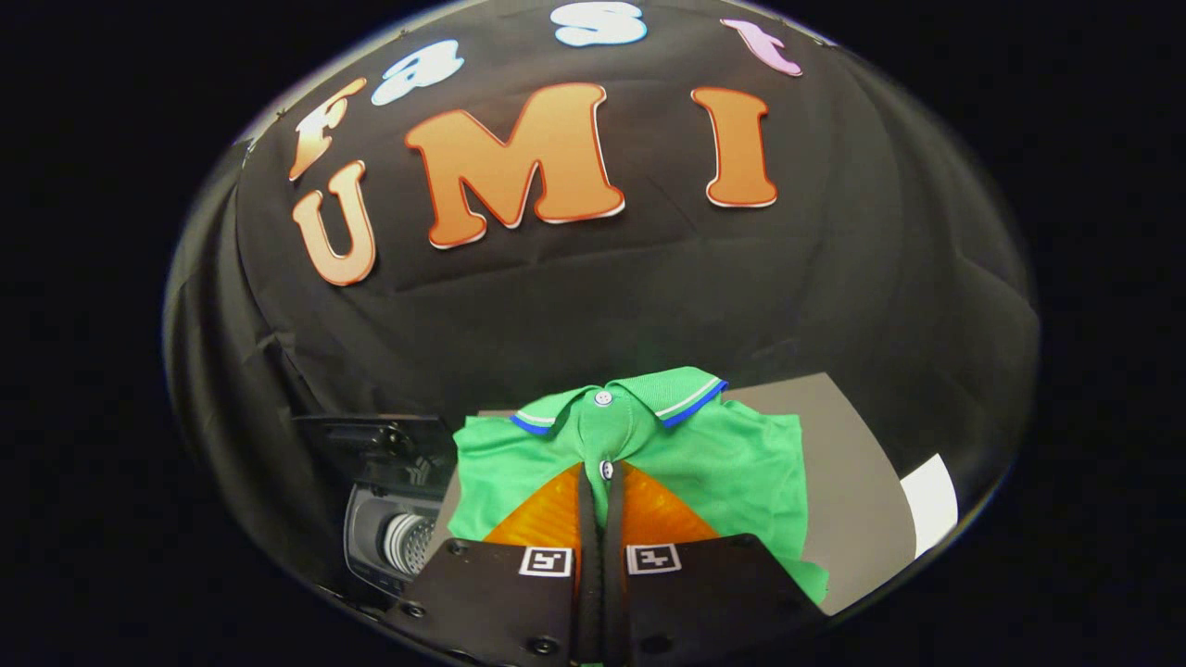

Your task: Put the clothes into the washing machine and then close the washing machine lid.

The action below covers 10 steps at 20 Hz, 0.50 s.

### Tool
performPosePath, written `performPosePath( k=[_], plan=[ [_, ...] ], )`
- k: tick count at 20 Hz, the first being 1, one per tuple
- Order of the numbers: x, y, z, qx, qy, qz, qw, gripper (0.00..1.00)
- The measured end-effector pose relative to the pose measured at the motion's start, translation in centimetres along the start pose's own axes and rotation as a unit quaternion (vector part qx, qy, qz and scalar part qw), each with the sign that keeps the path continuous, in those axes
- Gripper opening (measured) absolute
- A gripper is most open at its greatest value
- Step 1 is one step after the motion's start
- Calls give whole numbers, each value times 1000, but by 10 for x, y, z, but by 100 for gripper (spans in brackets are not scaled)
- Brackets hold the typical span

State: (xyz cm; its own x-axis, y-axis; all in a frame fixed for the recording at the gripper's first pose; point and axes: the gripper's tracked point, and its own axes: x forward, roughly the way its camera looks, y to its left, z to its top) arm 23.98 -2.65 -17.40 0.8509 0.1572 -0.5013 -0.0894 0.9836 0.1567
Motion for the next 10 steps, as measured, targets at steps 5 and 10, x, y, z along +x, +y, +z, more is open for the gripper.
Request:
performPosePath(
  k=[5, 10],
  plan=[
    [-35, 39, 27, 0, -43, 30, 999, 8],
    [-60, 98, 44, 2, -62, 67, 996, 8]
  ],
)
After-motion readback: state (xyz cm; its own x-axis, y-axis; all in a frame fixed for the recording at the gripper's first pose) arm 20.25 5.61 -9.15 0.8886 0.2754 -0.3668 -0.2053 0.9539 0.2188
